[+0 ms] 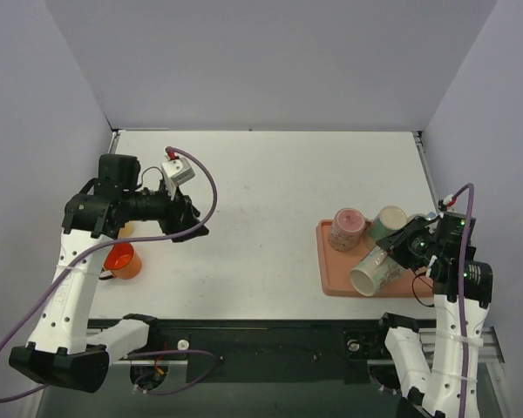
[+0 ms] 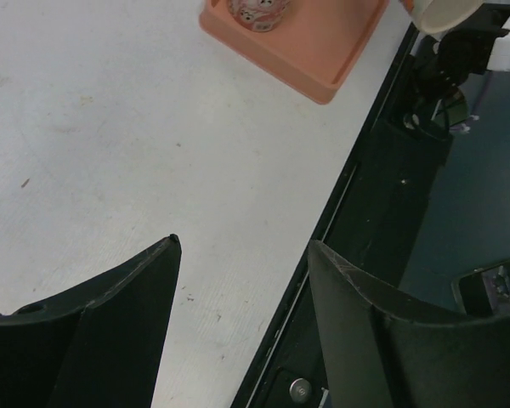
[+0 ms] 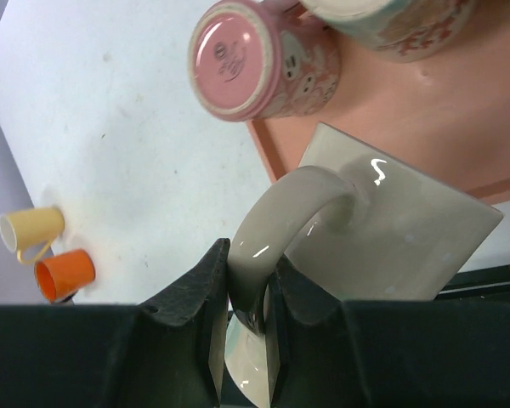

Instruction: Turn the mug right side up

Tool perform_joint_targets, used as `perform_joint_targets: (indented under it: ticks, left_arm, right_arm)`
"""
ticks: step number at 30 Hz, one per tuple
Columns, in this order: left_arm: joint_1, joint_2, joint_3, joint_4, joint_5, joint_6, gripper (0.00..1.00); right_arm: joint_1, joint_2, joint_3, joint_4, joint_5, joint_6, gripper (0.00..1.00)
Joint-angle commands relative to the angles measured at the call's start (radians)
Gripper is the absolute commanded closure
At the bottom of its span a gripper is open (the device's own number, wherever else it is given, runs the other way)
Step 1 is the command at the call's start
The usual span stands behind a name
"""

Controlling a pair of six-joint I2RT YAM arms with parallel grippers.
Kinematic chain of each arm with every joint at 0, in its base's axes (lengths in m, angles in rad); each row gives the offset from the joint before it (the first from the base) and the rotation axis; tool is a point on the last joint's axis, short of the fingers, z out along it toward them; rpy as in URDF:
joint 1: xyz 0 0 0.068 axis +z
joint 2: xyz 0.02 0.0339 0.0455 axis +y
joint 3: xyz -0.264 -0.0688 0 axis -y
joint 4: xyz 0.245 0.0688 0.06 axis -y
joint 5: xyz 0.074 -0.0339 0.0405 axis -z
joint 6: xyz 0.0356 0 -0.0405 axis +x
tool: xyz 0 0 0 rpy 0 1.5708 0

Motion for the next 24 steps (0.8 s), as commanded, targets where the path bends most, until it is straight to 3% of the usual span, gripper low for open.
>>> perform_joint_targets:
  ticks: [1,8,13,18,23,24]
  left_arm:
    - [-0.053,-0.011,0.034,0.089,0.103,-0.117,0.29]
    - [-0.126,-0.004,0.010,0.169,0.181,-0.212,0.28]
    - [-0.224,0.010,0.017,0.206,0.195,-0.194,0.28]
    - [-0.298,0.042,0.011,0.388,0.249,-0.304,0.28]
    - [-0.357,0.050,-0.012,0.610,0.299,-0.376,0.25]
    - [-0.358,0.047,-0.027,0.651,0.315,-0.446,0.24]
  right_arm:
    - [0.059,-0.024,0.073,0.058,-0.136,-0.044,1.00]
    - [0.219,-0.040,0.063,0.242,-0.261,-0.020,1.00]
    - [0.464,0.032,0.099,0.361,-0.267,-0.035,1.00]
    - [0.700,0.112,0.121,0.602,-0.346,-0.020,1.00]
    - [0.866,0.221,0.236,0.610,-0.425,-0.127,1.00]
    - [0.895,0.250,0.263,0.610,-0.442,-0.135,1.00]
